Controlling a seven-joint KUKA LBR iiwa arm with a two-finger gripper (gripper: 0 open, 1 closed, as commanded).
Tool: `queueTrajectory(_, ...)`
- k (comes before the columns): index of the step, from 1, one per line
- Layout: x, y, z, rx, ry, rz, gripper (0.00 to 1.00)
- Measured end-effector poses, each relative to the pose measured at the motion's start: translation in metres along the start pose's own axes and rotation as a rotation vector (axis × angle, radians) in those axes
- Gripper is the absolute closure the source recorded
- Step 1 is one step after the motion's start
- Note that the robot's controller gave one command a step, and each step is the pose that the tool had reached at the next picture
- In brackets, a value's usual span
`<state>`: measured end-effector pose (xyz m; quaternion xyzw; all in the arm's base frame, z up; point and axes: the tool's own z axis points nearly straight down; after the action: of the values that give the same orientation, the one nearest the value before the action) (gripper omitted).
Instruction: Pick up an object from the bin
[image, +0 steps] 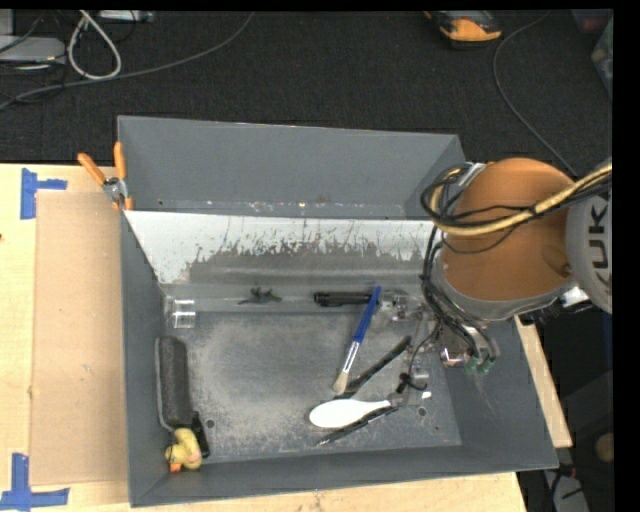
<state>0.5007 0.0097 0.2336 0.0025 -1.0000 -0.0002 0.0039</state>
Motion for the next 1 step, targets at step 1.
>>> queueTrajectory(1,-0.0012,-0.0001,-0.0025,0.0,-0.006,0.0,0.0)
